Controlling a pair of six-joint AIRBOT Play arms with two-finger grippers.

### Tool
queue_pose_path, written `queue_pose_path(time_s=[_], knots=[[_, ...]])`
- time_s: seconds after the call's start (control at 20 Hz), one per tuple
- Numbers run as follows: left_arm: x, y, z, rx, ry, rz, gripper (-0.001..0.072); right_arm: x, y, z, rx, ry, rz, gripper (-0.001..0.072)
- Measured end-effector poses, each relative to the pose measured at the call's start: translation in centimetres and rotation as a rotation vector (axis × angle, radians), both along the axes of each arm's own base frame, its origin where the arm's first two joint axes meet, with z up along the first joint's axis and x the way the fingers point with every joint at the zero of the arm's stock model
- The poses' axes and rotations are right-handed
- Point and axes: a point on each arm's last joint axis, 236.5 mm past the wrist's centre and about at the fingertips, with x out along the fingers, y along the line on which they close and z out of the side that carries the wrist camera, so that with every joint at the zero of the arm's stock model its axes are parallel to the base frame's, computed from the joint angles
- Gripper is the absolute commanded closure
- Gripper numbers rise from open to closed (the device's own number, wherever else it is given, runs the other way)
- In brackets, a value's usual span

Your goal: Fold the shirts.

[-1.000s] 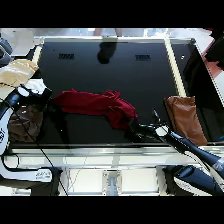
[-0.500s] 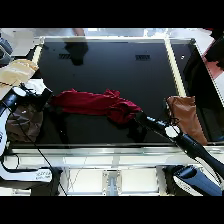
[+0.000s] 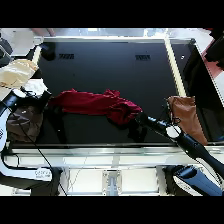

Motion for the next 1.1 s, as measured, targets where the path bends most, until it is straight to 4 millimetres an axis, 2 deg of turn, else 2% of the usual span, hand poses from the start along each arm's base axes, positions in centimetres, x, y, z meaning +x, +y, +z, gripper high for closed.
queue_pose_path(time_s=[0.1,0.2,0.25,0.45,0.55,0.6,0.7,0.8,0.85,0.95,1.1], knots=[[1.1,0.1,0.1,-0.011,-0.043,0.024,0.0493,0.0,0.0,0.0,-0.001,0.0,0.001,0.0699],[2.1,0.3,0.4,-0.018,-0.082,0.05,0.0599,0.0,0.0,0.0,-0.001,0.0,0.001,0.0699],[2.6,0.4,0.5,-0.019,-0.1,0.061,0.0689,0.0,0.0,0.0,-0.001,0.0,0.001,0.0699],[3.4,0.4,1.3,-0.024,-0.145,0.065,0.0695,0.0,0.0,0.1,-0.001,-0.003,0.001,0.07],[3.8,0.0,3.1,-0.023,-0.198,0.033,0.0695,0.3,-0.1,0.9,-0.001,-0.03,0.0,0.07],[3.9,-0.1,4.7,-0.014,-0.235,0.011,0.0695,0.7,-0.3,1.9,-0.008,-0.063,0.003,0.0701],[4.1,0.1,9.2,0.035,-0.339,-0.04,0.0694,1.7,-0.9,5.2,-0.029,-0.161,0.017,0.0701],[3.3,0.4,14.9,0.11,-0.46,-0.098,0.0695,2.5,-1.9,10.3,-0.058,-0.292,0.031,0.0701],[2.6,0.5,17.9,0.15,-0.521,-0.124,0.0695,2.7,-2.6,13.2,-0.073,-0.359,0.035,0.0701],[0.3,-0.1,24.2,0.235,-0.644,-0.177,0.0695,2.0,-4.2,20.3,-0.126,-0.517,0.044,0.0702],[-4.5,-2.3,33.1,0.37,-0.827,-0.251,0.0696,-1.0,-6.6,30.5,-0.229,-0.734,0.04,0.0702]])
